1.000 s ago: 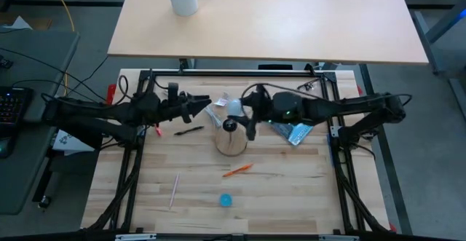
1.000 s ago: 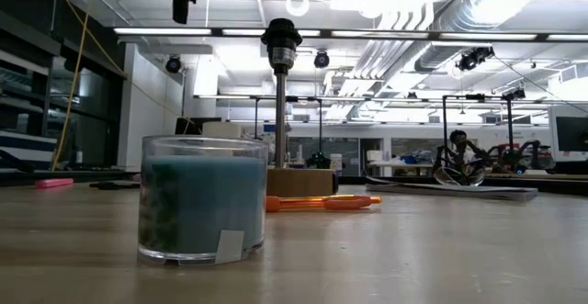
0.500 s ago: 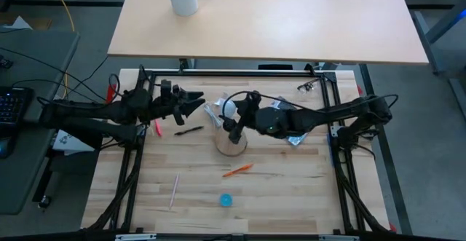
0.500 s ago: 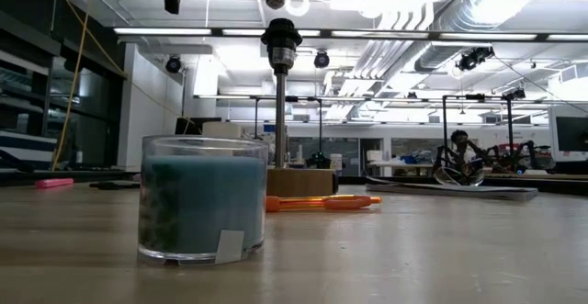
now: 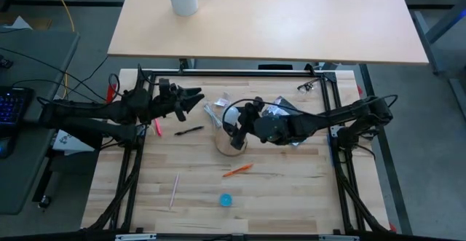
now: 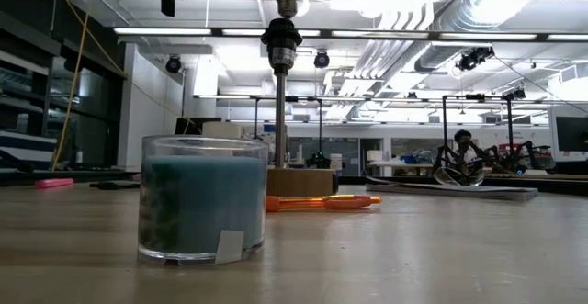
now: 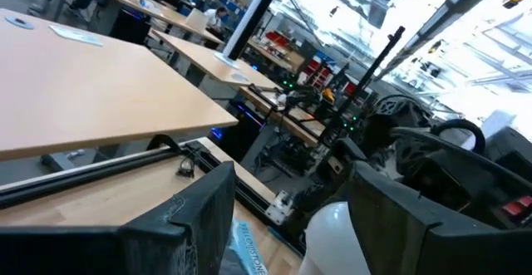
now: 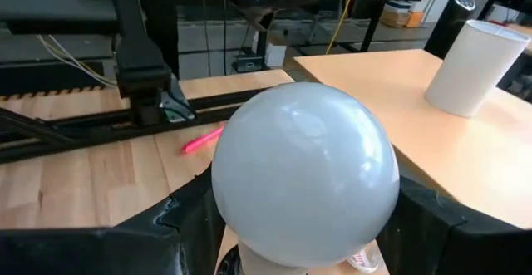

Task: Screw lightbulb
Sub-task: Insert the light bulb into the lamp

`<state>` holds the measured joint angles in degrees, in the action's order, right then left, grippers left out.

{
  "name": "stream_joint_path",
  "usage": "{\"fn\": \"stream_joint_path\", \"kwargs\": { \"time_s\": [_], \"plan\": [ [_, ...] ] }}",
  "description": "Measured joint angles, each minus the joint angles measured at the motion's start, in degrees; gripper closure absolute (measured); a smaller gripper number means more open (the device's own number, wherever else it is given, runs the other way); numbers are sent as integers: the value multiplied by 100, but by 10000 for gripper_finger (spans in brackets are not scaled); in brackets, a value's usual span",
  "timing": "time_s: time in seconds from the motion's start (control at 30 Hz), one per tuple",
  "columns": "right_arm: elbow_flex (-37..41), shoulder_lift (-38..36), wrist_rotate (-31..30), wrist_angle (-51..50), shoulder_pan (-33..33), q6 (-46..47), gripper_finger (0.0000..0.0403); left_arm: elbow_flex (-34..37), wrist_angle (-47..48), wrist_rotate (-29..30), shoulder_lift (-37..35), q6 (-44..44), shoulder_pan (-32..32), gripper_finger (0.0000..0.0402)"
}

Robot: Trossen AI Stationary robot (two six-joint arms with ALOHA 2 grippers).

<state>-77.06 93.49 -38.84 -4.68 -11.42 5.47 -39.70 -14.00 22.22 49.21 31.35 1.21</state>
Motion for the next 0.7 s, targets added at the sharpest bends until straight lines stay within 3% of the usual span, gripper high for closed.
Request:
{"fn": "stream_joint_path", "kwargs": {
  "time_s": [0.43,0.7],
  "plan": [
    [9,308,155,243,86,228,160,0,55,-6,17,7,-11,190],
    [2,448,-148,298,37,352,160,0,69,-14,17,-10,-12,190]
  ]
}}
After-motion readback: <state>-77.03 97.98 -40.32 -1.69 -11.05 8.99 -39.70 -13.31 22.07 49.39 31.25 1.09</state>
